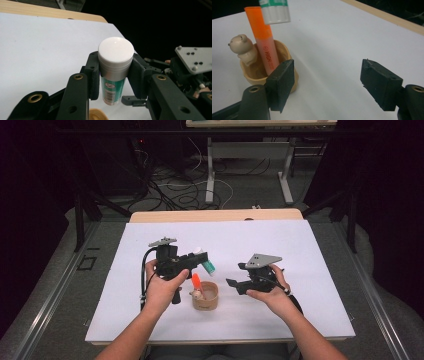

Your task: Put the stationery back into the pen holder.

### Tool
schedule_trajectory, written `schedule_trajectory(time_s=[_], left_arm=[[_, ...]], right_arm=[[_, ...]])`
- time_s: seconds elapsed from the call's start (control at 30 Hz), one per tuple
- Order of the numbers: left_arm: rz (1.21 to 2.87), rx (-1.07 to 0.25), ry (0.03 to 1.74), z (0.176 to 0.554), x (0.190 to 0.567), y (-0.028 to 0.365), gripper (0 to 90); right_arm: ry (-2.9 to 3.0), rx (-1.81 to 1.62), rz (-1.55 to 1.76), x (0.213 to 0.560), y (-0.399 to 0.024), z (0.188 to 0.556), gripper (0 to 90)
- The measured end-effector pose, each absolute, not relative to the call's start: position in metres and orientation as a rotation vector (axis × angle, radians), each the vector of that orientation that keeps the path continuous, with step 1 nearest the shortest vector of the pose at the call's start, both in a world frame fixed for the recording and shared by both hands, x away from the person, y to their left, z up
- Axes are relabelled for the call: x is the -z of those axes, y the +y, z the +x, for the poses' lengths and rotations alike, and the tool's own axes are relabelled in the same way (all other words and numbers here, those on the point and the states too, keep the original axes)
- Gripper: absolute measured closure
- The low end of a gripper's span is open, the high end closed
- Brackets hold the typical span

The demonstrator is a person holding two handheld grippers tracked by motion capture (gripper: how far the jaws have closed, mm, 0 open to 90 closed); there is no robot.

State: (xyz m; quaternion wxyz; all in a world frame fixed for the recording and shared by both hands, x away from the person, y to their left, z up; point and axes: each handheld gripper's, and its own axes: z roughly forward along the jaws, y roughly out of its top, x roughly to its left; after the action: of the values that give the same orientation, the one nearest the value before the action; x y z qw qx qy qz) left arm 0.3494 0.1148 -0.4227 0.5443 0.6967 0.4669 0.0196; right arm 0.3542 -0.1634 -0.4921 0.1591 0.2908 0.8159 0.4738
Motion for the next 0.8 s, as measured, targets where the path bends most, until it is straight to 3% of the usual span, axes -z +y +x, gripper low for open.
schedule_trajectory(time_s=[0.2,0.47,0.6,0.8], left_arm=[[1.719,-0.117,1.077,0.343,0.425,0.109,64.9],[1.798,-0.182,1.046,0.336,0.429,0.102,64.8],[1.817,-0.191,1.041,0.334,0.433,0.100,64.8],[1.836,-0.211,1.033,0.332,0.439,0.098,64.8]], right_arm=[[2.353,-1.268,0.898,0.494,-0.166,0.356,18.7],[2.355,-1.217,0.946,0.494,-0.164,0.357,13.9],[2.353,-1.201,0.973,0.496,-0.163,0.359,0.0],[2.361,-1.191,0.967,0.498,-0.162,0.359,0.0]])
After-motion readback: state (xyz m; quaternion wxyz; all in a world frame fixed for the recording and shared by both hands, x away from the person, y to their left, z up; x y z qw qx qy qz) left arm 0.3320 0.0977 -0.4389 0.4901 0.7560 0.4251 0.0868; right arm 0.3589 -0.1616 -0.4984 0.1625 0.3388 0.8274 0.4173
